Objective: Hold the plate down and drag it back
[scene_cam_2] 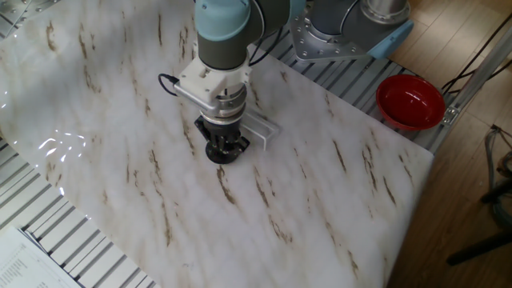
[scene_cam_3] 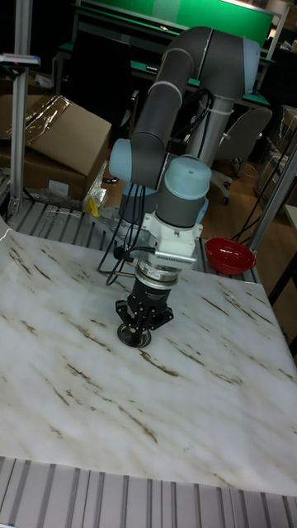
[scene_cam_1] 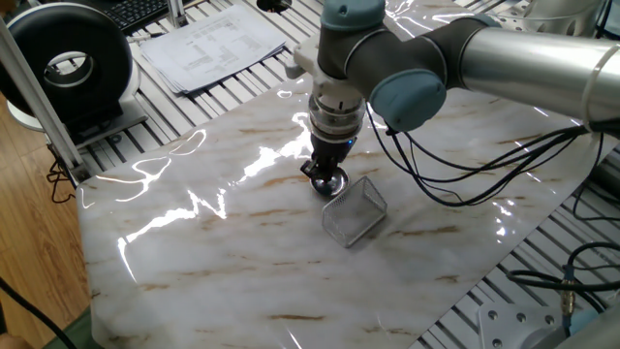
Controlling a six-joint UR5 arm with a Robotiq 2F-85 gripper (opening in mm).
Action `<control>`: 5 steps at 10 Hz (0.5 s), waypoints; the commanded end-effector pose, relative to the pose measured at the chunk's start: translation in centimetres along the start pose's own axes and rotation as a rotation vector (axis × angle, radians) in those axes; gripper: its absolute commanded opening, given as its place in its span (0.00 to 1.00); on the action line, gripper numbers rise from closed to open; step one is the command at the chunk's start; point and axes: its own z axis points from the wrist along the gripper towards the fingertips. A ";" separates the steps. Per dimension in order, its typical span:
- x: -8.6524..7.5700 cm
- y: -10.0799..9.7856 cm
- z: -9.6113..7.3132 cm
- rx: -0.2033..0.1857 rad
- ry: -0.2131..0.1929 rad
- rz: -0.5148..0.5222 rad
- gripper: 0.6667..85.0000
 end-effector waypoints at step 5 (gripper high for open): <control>-2.3 0.4 0.7 -0.031 -0.043 -0.031 0.01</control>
